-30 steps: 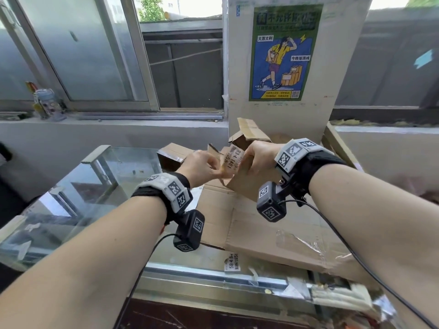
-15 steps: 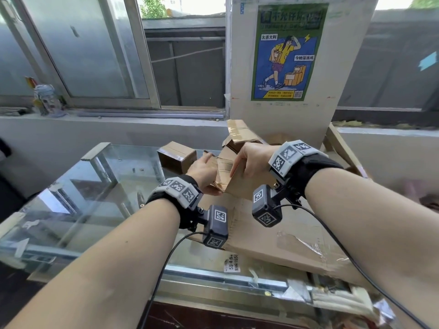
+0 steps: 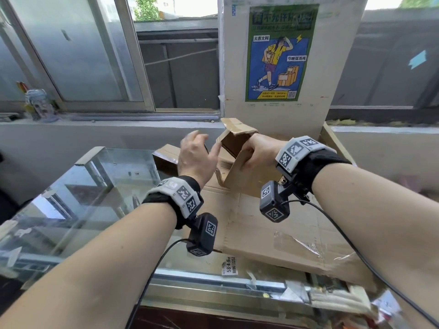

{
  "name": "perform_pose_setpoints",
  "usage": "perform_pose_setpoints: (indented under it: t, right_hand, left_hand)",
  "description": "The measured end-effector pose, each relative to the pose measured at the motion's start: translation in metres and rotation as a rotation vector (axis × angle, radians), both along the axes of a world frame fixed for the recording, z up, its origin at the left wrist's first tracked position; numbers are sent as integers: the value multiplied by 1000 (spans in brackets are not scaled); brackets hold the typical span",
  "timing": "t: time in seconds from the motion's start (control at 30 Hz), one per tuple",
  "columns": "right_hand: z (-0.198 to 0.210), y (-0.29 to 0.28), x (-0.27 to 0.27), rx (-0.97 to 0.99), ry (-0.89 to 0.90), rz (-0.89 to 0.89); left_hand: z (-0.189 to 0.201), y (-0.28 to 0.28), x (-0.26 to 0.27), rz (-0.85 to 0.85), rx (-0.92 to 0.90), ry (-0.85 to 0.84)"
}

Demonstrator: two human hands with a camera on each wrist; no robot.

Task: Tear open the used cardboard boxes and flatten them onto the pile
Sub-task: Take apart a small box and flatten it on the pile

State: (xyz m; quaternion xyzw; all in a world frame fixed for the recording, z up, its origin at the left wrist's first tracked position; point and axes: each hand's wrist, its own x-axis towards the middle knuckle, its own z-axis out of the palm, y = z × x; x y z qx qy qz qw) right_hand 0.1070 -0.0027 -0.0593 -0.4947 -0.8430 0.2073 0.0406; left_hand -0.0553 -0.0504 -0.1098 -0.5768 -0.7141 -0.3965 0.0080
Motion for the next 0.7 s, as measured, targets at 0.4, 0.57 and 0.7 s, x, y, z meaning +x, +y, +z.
perform_pose_setpoints:
  t: [0.4,0.57,0.7]
  right_hand:
    - [10,14,5,14,296,15]
    - [13,14,9,35,460,8]
    - [12,13,3,279,199,37]
  left_hand:
    - [5,-1,0,-364,-443,-235]
    - [3,6,-15,-328,-535,-330]
    - [4,5,-17,-322,-552,-399]
